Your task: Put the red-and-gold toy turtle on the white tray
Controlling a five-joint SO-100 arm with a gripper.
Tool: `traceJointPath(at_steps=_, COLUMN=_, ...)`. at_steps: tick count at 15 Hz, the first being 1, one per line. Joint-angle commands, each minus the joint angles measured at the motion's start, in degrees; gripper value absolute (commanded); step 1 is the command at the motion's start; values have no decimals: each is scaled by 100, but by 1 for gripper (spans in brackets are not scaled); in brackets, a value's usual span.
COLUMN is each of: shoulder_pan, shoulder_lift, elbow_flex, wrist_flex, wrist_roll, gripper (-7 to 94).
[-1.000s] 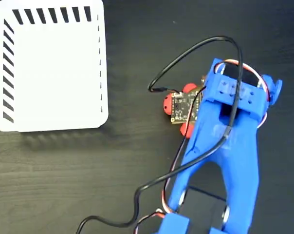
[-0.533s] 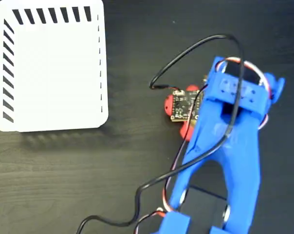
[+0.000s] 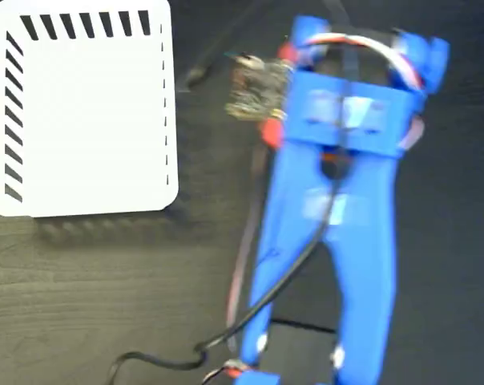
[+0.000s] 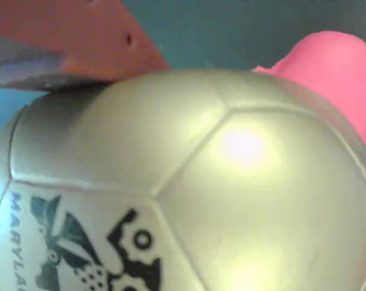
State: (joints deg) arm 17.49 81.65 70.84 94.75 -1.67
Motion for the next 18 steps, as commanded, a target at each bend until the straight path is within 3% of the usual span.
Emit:
traceJointPath(at_steps=1, shoulder_pan=-694, shoulder_lift=615, elbow_flex=-343, wrist_flex=-334, wrist_roll=387, gripper=0)
traceJointPath(at_steps=8, shoulder_pan=-2856, shoulder_lift=123, elbow_flex=-659, wrist_flex=-580, wrist_roll=1169, gripper=0)
traceJointPath(at_steps=14, shoulder_pan=-3261, shoulder_lift=-694, elbow_flex=-615, wrist_flex=-773, wrist_roll=1635, gripper=0)
traceJointPath(at_steps=18, shoulder_pan=-3296, shoulder_lift=-1327, elbow_flex=-589, wrist_flex=-1274, wrist_roll=1696, gripper=0)
